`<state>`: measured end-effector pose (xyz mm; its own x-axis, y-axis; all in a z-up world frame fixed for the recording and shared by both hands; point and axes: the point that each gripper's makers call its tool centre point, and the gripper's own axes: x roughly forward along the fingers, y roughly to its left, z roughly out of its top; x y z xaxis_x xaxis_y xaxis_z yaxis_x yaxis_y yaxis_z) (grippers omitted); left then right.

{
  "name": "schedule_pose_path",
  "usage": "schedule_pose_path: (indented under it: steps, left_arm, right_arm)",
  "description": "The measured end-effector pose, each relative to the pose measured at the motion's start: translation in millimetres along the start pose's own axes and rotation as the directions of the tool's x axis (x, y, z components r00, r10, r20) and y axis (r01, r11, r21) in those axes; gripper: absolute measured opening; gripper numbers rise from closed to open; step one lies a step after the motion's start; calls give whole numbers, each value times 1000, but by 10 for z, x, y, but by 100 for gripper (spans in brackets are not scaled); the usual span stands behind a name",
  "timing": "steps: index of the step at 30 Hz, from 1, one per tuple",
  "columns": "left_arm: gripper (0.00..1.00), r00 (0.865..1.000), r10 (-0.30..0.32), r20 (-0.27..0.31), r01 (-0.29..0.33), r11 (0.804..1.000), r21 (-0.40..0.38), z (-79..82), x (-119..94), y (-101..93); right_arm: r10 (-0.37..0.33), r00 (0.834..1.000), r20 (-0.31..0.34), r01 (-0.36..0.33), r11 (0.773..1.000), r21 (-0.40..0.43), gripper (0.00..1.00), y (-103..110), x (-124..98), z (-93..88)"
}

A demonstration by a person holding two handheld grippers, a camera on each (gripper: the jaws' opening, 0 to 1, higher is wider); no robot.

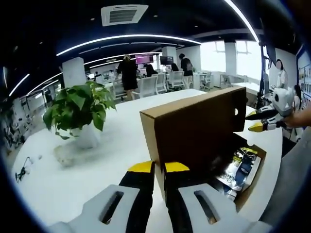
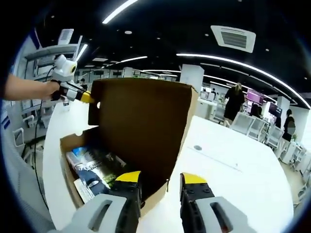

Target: Operate the shoe box by opening the lid, removing the specified soft item, and placing it in the target area until the item is outside and the box remains undamaged.

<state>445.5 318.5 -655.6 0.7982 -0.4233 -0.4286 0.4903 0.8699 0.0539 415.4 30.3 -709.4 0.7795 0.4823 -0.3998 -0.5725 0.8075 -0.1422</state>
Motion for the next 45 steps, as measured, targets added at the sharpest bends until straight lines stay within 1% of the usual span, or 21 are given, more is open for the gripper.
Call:
schedule_pose_path:
  steps: [5, 8, 9, 11, 18, 20, 28, 30, 32, 34, 37, 40, 45]
  left_arm:
    - [4, 1000, -2, 0, 2, 1000, -6, 15, 44, 34]
    - [4, 1000, -2, 0, 2, 1000, -10, 25, 65, 46]
    - [3, 1000, -2, -1, 2, 1000, -9, 29, 79, 51]
    - [3, 1000, -1, -1, 1, 1000, -12, 35, 99, 62]
    - [3, 1000, -2, 2, 2, 1000, -21, 47, 168, 107]
    - [3, 1000, -4, 5, 4, 999, -34, 51, 194, 124]
    - [5, 1000, -4, 8, 5, 999, -46, 55, 264, 140]
    - [5, 1000, -5, -3, 4, 999, -50, 19, 278, 138]
    - [7, 1000, -3, -21, 2, 999, -41, -51, 287, 128]
    - [8, 999, 2, -39, -4, 999, -45, -146, 284, 134]
    - [7, 999, 3, -52, -8, 996, -94, -286, 274, 131]
    - [8, 998, -1, -59, -7, 992, -126, -380, 279, 112]
    - [5, 997, -6, -79, -5, 991, -137, -475, 292, 54]
  right_arm:
    - [-20, 1000, -7, 20, 1000, -4, 13, -51, 61, -56]
    - [-28, 1000, -11, 28, 1000, 2, 10, -80, 110, -68]
    - [-40, 999, -13, 40, 999, -6, 8, -109, 140, -71]
    - [-41, 999, -15, 41, 999, -11, 5, -128, 182, -67]
    - [-46, 998, -43, 46, 999, -6, 0, -186, 267, -100]
    - [-38, 998, -43, 39, 999, 8, 0, -173, 278, -100]
    - [-38, 998, -47, 38, 999, -13, 0, -176, 305, -96]
    - [-34, 998, -52, 33, 999, -13, 0, -182, 313, -92]
    - [-30, 998, -57, 29, 999, -24, 0, -184, 318, -86]
    - [-29, 998, -59, 27, 999, -33, 0, -186, 328, -76]
    - [-28, 998, -62, 26, 999, -28, 0, -193, 342, -71]
    - [-24, 998, -66, 22, 999, -28, 0, -196, 354, -68]
    - [-20, 997, -73, 17, 999, -30, 0, -208, 376, -60]
